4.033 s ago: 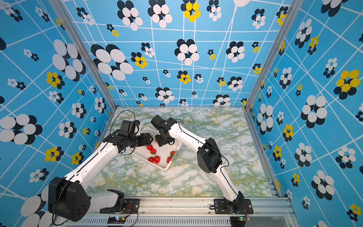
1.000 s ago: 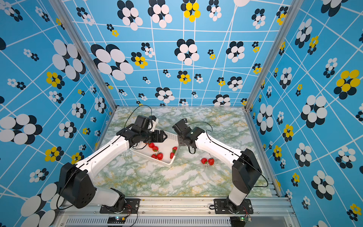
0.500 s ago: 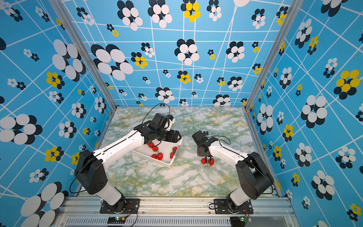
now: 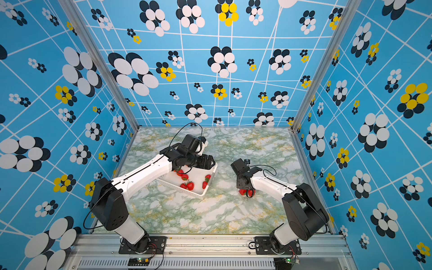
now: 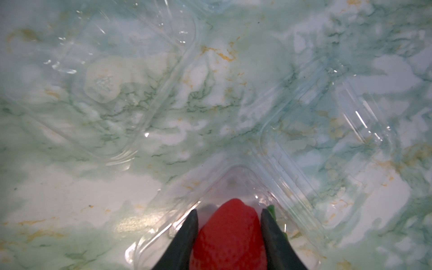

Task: Pack strawberries into containers
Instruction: Place the strawberry in the packing box.

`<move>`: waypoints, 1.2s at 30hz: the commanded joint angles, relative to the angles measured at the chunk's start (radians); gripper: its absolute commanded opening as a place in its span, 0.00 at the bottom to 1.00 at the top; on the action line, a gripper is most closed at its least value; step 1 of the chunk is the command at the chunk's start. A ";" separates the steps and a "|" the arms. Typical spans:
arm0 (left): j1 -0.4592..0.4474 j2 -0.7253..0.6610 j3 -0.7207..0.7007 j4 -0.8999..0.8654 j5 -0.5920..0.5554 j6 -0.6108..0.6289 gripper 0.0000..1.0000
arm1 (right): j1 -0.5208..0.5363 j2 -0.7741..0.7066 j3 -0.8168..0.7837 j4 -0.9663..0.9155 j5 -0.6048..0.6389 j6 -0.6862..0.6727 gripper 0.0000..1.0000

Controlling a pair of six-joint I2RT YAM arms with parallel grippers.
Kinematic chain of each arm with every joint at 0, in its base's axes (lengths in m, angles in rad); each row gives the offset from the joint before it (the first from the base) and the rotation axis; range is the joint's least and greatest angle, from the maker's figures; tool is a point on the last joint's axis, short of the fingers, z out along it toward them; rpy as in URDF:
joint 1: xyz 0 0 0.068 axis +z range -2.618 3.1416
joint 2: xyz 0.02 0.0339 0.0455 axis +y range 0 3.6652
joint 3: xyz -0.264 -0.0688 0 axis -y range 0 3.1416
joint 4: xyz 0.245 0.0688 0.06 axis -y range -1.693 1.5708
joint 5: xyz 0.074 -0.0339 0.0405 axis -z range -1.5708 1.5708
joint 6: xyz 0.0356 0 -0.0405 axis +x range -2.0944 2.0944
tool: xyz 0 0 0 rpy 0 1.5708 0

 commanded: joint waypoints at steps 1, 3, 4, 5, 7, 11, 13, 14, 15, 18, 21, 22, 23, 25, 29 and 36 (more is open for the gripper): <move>-0.002 0.013 0.032 -0.024 -0.012 0.005 0.84 | -0.007 0.012 -0.013 0.016 -0.012 0.022 0.35; -0.002 0.010 0.029 -0.022 -0.014 0.005 0.84 | -0.007 0.023 -0.013 0.018 -0.013 0.023 0.37; -0.002 0.010 0.029 -0.022 -0.014 0.004 0.84 | -0.008 0.026 -0.013 0.018 -0.013 0.022 0.38; -0.002 0.010 0.028 -0.024 -0.013 0.004 0.84 | -0.008 0.029 -0.012 0.018 -0.015 0.024 0.39; -0.002 0.011 0.026 -0.022 -0.014 0.005 0.84 | -0.007 0.026 -0.014 0.015 -0.015 0.024 0.40; -0.003 0.014 0.026 -0.019 -0.011 0.005 0.84 | -0.009 0.021 -0.020 0.012 -0.013 0.022 0.44; -0.002 0.016 0.027 -0.019 -0.010 0.004 0.84 | -0.008 0.024 -0.023 0.009 -0.015 0.022 0.46; -0.002 0.013 0.026 -0.019 -0.011 0.004 0.84 | -0.009 0.022 -0.024 0.009 -0.015 0.025 0.47; -0.002 0.012 0.023 -0.019 -0.012 0.005 0.84 | -0.008 0.019 -0.027 0.009 -0.015 0.025 0.47; -0.002 0.008 0.021 -0.019 -0.013 0.004 0.84 | -0.009 0.012 -0.030 0.003 -0.010 0.027 0.49; -0.003 0.008 0.020 -0.018 -0.014 0.005 0.84 | -0.008 0.008 -0.028 -0.003 -0.009 0.026 0.52; -0.002 0.008 0.020 -0.018 -0.013 0.005 0.84 | -0.009 0.005 -0.028 -0.005 -0.009 0.025 0.52; -0.002 0.008 0.020 -0.018 -0.013 0.005 0.84 | -0.008 0.001 -0.027 -0.008 -0.009 0.025 0.52; -0.002 0.007 0.020 -0.019 -0.014 0.004 0.84 | -0.009 -0.015 -0.024 -0.021 -0.005 0.022 0.53; -0.001 0.004 0.019 -0.018 -0.021 0.007 0.84 | -0.008 -0.090 -0.005 -0.056 0.011 0.005 0.55; 0.034 -0.029 -0.002 -0.042 -0.053 0.012 0.84 | 0.001 -0.161 0.095 -0.041 -0.142 -0.088 0.56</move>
